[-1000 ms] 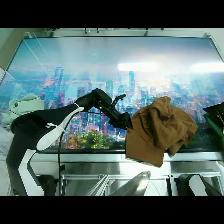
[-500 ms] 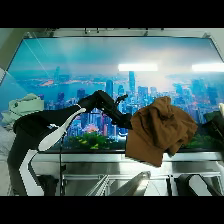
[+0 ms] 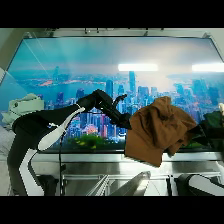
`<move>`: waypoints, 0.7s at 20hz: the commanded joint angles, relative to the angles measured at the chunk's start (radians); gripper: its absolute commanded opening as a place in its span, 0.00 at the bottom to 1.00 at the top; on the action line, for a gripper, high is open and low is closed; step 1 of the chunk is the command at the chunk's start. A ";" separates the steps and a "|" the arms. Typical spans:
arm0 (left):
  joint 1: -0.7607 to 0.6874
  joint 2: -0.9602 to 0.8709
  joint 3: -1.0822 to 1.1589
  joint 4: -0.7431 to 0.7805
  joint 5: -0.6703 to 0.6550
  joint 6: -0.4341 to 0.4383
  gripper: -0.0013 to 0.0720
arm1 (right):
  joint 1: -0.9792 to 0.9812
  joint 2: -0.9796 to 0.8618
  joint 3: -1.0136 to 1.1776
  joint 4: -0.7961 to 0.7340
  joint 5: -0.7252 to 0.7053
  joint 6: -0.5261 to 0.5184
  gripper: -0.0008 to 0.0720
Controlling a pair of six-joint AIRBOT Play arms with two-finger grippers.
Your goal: Fold the shirts.
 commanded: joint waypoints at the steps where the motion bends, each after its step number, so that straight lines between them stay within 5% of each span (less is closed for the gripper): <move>1: 0.001 0.001 0.001 -0.003 0.012 0.001 0.05 | 0.001 -0.075 -0.015 0.085 -0.039 -0.078 0.50; 3: 0.001 0.001 0.001 -0.003 0.012 0.001 0.05 | 0.001 -0.091 -0.015 0.157 -0.044 -0.130 0.43; 5: 0.001 0.001 0.001 -0.003 0.010 0.010 0.05 | 0.001 -0.089 -0.015 0.232 -0.045 -0.175 0.11; 6: 0.003 0.001 0.001 -0.005 0.010 0.021 0.05 | 0.001 -0.082 -0.015 0.269 -0.035 -0.198 0.03; 10: 0.079 0.101 0.001 -0.031 0.017 0.058 0.04 | -0.001 0.048 0.027 0.599 0.057 -0.336 0.03; 14: 0.314 0.467 0.001 -0.055 0.069 0.089 0.04 | -0.001 0.299 0.198 1.397 0.200 -0.633 0.03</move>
